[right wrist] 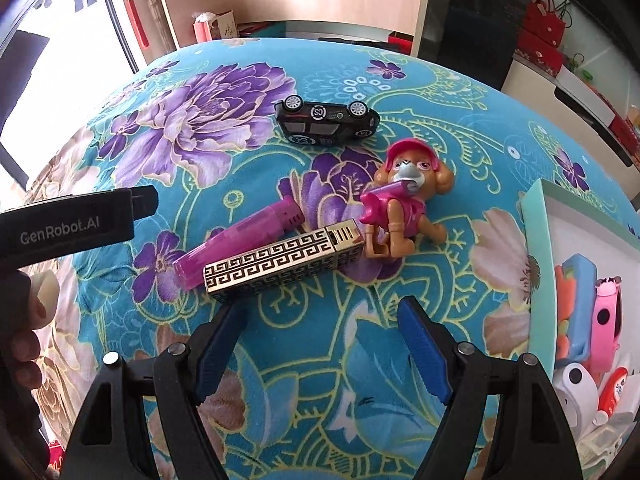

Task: Organize rigid objects
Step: 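Move both tools over the toys lying on the bedspread, then grasp the gold patterned bar with the right tool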

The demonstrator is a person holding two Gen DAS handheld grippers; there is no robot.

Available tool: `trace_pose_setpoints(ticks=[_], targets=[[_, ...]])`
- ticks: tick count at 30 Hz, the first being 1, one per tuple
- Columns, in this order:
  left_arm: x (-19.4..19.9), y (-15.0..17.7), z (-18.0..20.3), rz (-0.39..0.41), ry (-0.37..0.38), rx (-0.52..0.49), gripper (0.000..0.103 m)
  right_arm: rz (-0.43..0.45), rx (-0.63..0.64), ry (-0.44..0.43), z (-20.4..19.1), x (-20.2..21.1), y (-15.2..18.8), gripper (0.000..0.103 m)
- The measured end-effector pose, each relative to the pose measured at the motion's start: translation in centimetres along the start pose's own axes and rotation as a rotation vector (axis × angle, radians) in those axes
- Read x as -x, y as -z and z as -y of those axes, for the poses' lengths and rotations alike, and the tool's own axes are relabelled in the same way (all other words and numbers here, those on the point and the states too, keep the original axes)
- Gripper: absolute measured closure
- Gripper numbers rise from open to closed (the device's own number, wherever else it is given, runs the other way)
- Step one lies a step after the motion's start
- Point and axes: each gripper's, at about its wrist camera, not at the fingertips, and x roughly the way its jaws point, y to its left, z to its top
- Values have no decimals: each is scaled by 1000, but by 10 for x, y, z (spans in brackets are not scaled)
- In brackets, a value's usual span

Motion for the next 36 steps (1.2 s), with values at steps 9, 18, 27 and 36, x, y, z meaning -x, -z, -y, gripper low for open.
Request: trace_pose_setpoints(ticks=[9,18,27,36], targets=[[-5,-3,-17,-13,-3,52,0,53,46,-67,-5,-7,-6,23],[-8,-3,-23,-26,2,74,0,73,47,-66,-2,-10,-11,23],[-11,-5,-28,-28,4,87,0,85,83,-71,1,-11,-16,22],[-15,-7,-31,-31,4,90,0,81,163,-21,-2,-9,-20,22]])
